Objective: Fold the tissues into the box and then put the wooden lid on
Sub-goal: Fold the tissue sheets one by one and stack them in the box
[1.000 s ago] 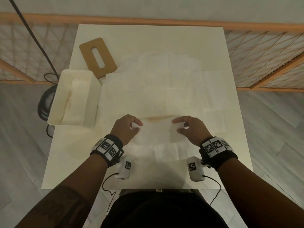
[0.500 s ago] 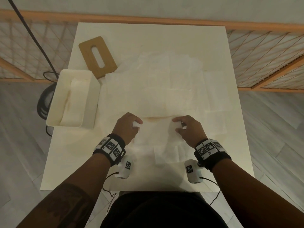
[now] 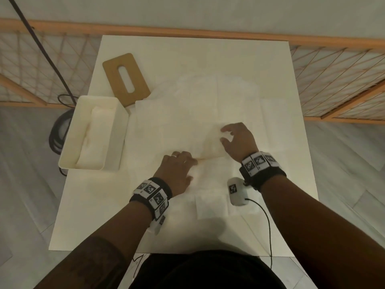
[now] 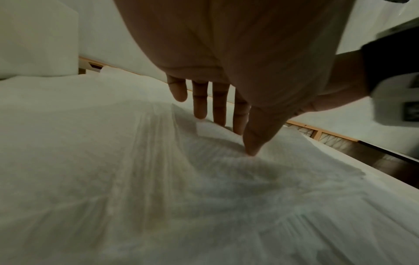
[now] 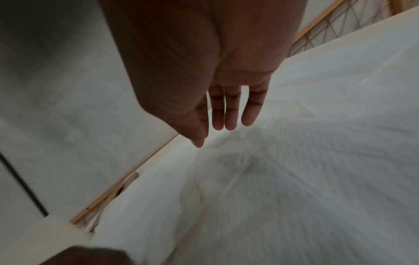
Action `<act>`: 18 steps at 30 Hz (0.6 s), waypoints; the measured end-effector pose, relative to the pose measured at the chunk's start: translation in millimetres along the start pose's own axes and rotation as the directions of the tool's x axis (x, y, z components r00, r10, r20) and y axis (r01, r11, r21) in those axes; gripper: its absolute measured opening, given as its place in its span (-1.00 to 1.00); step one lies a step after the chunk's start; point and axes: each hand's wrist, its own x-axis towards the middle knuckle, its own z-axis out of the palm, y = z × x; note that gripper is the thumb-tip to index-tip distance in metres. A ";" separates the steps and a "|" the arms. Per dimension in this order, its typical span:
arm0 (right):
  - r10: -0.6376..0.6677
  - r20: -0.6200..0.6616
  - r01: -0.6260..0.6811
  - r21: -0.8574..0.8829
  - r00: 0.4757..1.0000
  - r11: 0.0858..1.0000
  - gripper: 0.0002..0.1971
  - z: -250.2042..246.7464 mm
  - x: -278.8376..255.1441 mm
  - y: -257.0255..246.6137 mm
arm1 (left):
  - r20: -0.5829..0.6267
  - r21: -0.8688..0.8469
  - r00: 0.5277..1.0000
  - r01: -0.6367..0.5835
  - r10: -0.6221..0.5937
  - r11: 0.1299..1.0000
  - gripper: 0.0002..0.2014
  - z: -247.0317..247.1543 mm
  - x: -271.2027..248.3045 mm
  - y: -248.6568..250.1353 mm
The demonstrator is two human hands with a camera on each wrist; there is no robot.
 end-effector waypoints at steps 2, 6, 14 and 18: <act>0.121 -0.039 -0.121 -0.016 0.992 0.993 -0.61 -2.9 23.8 -3.8 | 0.001 0.016 1.000 0.010 -0.010 1.000 -0.50 -1.2 4.4 2.5; 0.550 -0.069 -0.550 0.026 0.832 0.835 -0.18 -17.3 62.9 -0.5 | 0.013 0.011 0.999 0.032 -0.032 0.999 -0.51 -3.0 9.0 5.3; 0.513 -0.037 -0.514 -0.011 0.857 0.858 -0.58 -33.2 95.9 20.2 | 0.028 -0.020 0.998 0.049 -0.048 0.999 -0.52 -7.9 13.3 5.1; 0.515 -0.096 -0.521 -0.045 0.852 0.853 -0.75 -41.0 91.8 22.9 | 0.038 -0.020 0.998 0.044 -0.043 0.999 -0.53 -8.4 13.9 4.0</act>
